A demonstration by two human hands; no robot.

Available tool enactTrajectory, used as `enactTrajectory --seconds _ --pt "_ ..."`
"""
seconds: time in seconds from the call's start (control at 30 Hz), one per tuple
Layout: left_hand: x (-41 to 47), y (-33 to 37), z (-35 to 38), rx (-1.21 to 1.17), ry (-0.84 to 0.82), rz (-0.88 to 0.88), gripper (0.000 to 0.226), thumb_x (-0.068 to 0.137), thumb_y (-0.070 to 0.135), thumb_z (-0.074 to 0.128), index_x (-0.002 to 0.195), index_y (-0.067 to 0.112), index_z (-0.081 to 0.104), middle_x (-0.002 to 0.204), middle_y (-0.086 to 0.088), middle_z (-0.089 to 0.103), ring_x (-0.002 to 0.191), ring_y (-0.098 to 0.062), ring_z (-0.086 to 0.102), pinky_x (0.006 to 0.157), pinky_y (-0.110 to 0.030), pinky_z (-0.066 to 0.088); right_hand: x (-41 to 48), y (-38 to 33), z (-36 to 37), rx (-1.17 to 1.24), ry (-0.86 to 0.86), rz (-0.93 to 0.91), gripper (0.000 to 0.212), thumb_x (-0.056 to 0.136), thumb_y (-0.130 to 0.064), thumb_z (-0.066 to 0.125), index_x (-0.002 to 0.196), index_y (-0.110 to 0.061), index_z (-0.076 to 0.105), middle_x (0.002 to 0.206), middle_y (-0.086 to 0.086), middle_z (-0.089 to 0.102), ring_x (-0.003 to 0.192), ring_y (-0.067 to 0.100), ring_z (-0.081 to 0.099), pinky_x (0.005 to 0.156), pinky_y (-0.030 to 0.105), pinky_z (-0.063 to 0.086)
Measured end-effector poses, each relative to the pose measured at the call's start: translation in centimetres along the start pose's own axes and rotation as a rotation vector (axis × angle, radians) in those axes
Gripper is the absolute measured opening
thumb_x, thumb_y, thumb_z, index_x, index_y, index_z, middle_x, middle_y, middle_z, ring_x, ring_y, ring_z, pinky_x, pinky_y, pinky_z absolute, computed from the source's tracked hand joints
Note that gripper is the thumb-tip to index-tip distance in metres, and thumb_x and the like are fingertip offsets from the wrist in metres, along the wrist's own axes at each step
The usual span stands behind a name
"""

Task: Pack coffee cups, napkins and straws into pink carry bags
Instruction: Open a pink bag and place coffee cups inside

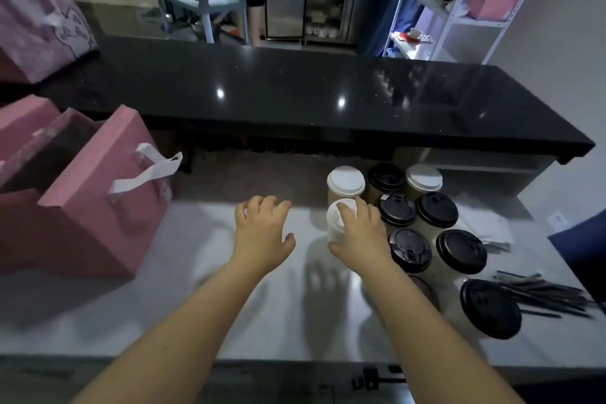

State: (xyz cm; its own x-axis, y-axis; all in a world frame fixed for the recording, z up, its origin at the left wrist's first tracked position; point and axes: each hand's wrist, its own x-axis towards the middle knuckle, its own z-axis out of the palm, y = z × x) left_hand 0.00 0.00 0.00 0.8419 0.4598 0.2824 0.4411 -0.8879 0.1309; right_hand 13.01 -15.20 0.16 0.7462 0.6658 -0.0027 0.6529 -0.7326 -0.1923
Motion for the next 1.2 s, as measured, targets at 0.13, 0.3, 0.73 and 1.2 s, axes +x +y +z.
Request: enactTrajectory --seconds 0.13,0.3,0.73,1.2 --pt "-1.6 -0.1 1.3 -0.002 -0.055 -0.097 0.056 0.076 0.041 0.066 0.128 0.023 0.057 0.126 -0.003 0.057 0.117 -0.03 0.047 0.097 -0.044 0.031 1.1 -0.1 1.3 -0.002 -0.037 0.09 0.089 0.08 -0.043 0.069 0.151 -0.032 0.017 0.158 0.015 0.004 0.14 0.04 0.012 0.114 0.048 0.02" --pt "-3.0 -0.9 1.5 -0.027 -0.031 -0.172 0.054 0.078 0.039 0.066 0.128 0.023 0.056 0.128 -0.003 0.056 0.118 -0.03 0.046 0.094 -0.044 0.033 1.0 -0.7 2.2 0.069 0.089 0.047 0.066 0.082 -0.028 0.067 0.141 -0.026 0.037 0.144 0.016 0.027 0.131 0.038 0.028 0.107 0.047 0.032" --pt "-2.8 -11.7 -12.0 0.069 0.513 -0.424 0.048 0.072 0.026 0.072 0.118 0.018 0.062 0.114 -0.007 0.061 0.105 -0.035 0.047 0.085 -0.046 0.039 2.5 -13.9 -5.0 0.437 0.194 -0.492 0.069 0.074 -0.028 0.08 0.135 -0.03 0.048 0.146 0.004 0.026 0.134 0.026 0.022 0.103 0.042 0.037" --pt "-10.4 -25.4 -17.2 0.182 0.362 -0.561 0.037 0.085 0.032 0.07 0.122 0.027 0.066 0.127 0.002 0.062 0.115 -0.033 0.047 0.093 -0.044 0.033 6.0 -30.0 -10.1 0.743 0.196 -0.81 0.069 0.071 -0.021 0.08 0.127 -0.044 0.049 0.134 -0.01 0.027 0.127 0.014 0.029 0.097 0.023 0.032"
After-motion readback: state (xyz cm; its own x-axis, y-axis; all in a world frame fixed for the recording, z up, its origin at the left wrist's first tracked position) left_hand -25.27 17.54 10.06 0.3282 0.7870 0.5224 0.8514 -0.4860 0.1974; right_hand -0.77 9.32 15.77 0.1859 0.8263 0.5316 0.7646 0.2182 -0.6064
